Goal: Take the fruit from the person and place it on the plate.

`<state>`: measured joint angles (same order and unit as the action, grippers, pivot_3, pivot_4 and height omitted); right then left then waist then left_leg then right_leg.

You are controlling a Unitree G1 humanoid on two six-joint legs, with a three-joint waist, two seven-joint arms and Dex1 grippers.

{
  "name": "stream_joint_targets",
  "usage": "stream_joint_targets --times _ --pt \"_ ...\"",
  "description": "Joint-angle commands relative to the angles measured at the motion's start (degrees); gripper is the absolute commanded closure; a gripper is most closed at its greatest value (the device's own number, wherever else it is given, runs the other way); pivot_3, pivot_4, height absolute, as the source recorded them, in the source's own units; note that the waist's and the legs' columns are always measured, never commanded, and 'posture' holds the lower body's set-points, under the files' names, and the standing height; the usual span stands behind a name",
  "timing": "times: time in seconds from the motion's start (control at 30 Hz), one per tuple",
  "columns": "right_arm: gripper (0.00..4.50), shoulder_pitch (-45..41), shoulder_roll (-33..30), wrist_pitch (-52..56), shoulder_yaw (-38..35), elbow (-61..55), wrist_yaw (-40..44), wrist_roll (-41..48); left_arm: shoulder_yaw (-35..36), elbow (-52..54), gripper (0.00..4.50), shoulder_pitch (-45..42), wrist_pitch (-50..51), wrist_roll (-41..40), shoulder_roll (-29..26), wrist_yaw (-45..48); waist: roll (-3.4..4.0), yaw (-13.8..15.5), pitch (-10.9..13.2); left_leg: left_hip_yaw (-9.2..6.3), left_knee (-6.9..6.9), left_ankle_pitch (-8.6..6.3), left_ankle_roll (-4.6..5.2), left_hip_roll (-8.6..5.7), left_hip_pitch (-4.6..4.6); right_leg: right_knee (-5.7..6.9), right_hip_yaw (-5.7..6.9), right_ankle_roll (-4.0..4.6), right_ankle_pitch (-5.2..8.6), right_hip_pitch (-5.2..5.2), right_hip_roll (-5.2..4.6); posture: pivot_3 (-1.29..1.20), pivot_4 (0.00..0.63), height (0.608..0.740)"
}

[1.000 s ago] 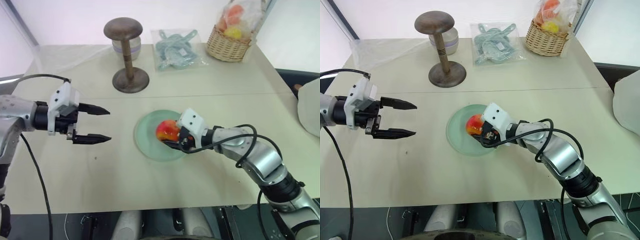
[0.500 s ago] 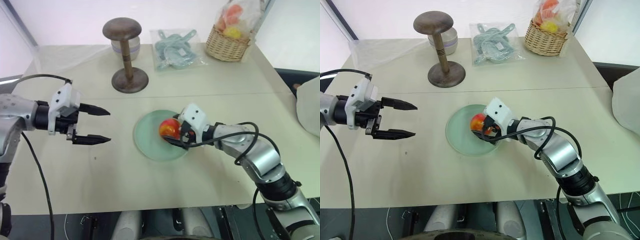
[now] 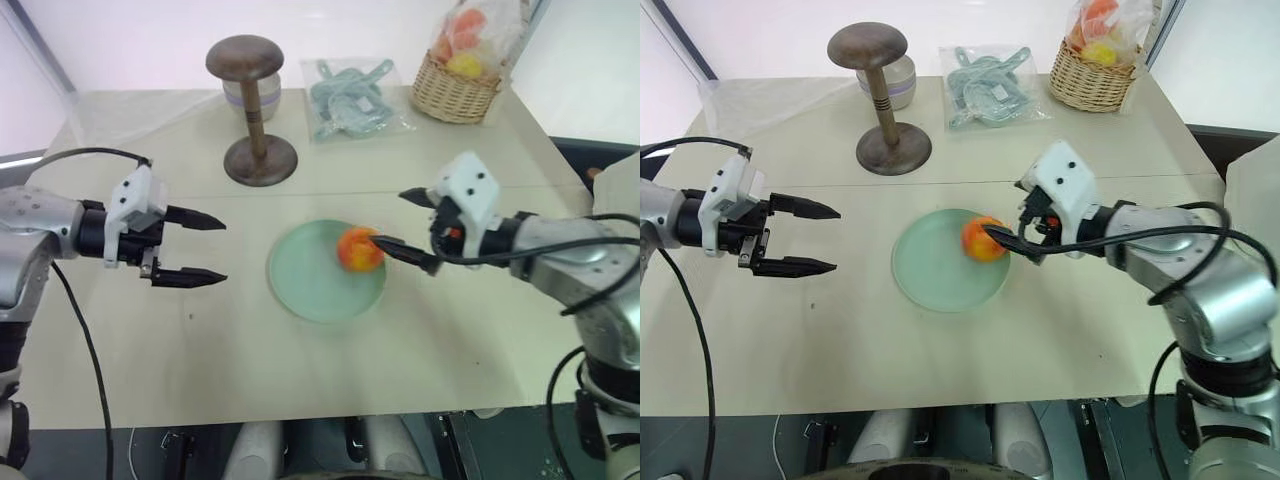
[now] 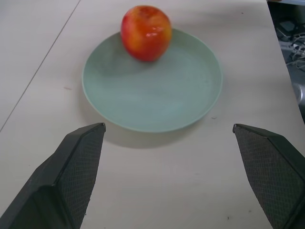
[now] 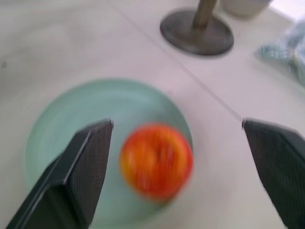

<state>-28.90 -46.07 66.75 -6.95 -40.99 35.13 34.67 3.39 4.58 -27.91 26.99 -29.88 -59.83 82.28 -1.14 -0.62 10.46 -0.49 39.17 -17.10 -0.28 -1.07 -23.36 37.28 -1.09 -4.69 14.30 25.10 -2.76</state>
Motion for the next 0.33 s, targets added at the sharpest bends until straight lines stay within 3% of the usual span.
stream_joint_targets --times 0.03,0.33 --pt "0.07 3.6 -4.7 0.9 -5.9 -5.7 3.6 4.2 0.3 0.0 0.0 -1.5 -0.9 0.2 0.0 0.5 0.0 0.0 0.0 0.0 0.0 0.0 0.0 0.0 0.0 -0.01 0.0 0.0 0.0 0.0 0.0 0.0 0.15 0.74" --pt "0.07 7.4 -8.4 -0.1 -11.1 -6.6 3.6 7.8 -0.3 -0.9 0.0 -2.7 -0.8 0.5 0.5 1.1 0.0 -0.3 0.0 0.02 0.01 0.0 0.0 0.03 0.19 0.02 -0.01 0.0 0.0 -0.17 0.06 0.0 0.15 0.74"
